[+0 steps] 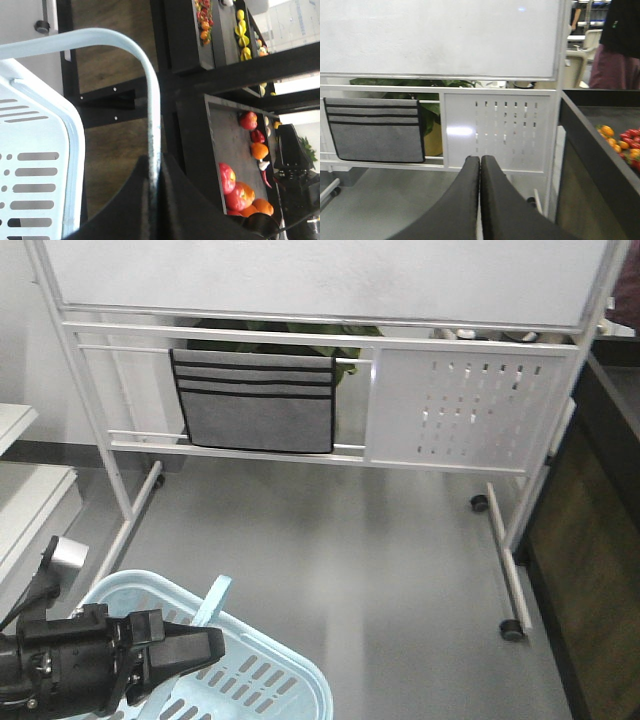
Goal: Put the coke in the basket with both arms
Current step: 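Turn the base toward the shelves of bottled drinks and snacks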
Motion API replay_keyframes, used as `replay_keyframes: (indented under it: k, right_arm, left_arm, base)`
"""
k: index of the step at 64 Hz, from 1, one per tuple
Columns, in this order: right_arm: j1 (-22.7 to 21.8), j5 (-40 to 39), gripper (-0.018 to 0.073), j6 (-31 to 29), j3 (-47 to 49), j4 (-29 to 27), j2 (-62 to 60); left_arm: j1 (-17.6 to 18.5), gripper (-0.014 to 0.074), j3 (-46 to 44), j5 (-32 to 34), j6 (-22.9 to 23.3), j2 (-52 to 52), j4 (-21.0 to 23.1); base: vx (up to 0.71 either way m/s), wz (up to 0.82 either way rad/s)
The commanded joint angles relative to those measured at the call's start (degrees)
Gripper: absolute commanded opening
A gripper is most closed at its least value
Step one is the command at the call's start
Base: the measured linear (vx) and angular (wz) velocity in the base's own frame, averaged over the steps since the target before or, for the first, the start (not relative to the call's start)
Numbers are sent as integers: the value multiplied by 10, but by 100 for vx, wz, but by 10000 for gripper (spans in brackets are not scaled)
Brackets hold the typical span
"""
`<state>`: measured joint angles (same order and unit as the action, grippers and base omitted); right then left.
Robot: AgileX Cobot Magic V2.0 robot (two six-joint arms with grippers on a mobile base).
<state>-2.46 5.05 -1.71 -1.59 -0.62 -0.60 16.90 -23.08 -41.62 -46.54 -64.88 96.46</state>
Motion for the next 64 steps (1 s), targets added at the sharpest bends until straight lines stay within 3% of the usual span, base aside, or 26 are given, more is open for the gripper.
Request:
replay_keyframes:
  k: [1,64]
  right_arm:
    - [0,-40,-10,-6,-4,2,-8]
    - [0,-40,-10,-6,-4,2,-8]
  left_arm:
    - [2,-6,-15,-25,-3,13,57]
    - [2,-6,-15,-25,-3,13,57]
  base:
    - [15,25]
    - [15,40]
